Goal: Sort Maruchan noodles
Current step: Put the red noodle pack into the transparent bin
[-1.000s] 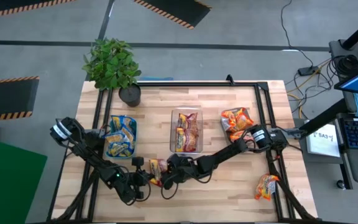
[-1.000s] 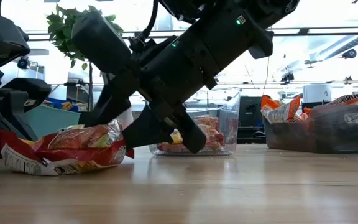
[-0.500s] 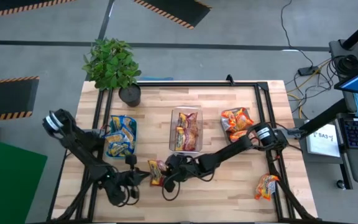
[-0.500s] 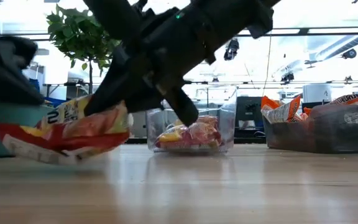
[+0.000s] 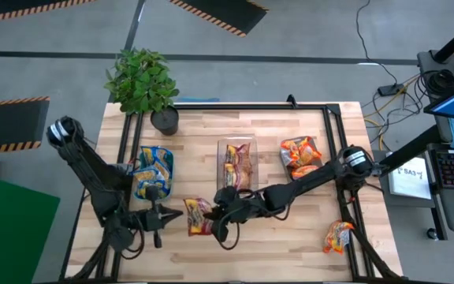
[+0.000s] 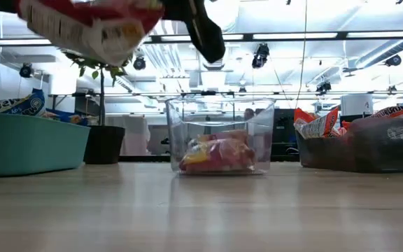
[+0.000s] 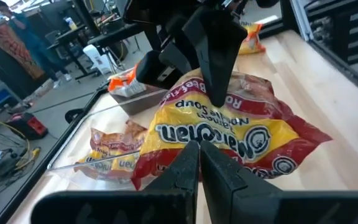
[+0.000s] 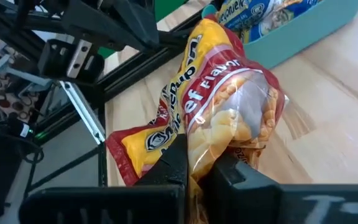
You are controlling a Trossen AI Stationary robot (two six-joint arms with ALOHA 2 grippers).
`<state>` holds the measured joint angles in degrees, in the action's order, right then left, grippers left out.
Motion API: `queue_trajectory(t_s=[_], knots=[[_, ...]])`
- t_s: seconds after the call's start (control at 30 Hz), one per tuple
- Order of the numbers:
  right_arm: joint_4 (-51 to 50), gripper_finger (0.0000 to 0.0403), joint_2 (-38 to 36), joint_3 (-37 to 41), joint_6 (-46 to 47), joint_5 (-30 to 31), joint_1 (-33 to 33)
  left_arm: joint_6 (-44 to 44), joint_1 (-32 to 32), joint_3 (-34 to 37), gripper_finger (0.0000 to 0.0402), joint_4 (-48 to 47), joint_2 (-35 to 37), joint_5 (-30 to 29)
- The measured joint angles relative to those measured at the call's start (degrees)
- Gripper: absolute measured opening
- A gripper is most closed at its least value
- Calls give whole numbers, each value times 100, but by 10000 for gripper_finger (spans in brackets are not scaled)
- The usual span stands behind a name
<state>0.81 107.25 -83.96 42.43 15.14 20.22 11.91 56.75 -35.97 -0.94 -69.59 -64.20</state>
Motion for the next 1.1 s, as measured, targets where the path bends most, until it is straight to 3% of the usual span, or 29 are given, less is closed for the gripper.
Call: queue_trajectory(t_s=[0.33,0.67,0.83,1.1], knots=[[-401,13,-451,2,-182,-37,-97,59,9,0,0,132,-176,22],[-3169,13,-1518,15,382,-11,-1211,-244,5,-168,0,237,-229,18],[-3874,13,-1487,105,668,-154,-1729,-243,5,-175,0,226,-231,17],[-3799,13,-945,184,797,-531,-1926,-228,5,-175,0,226,-231,17]])
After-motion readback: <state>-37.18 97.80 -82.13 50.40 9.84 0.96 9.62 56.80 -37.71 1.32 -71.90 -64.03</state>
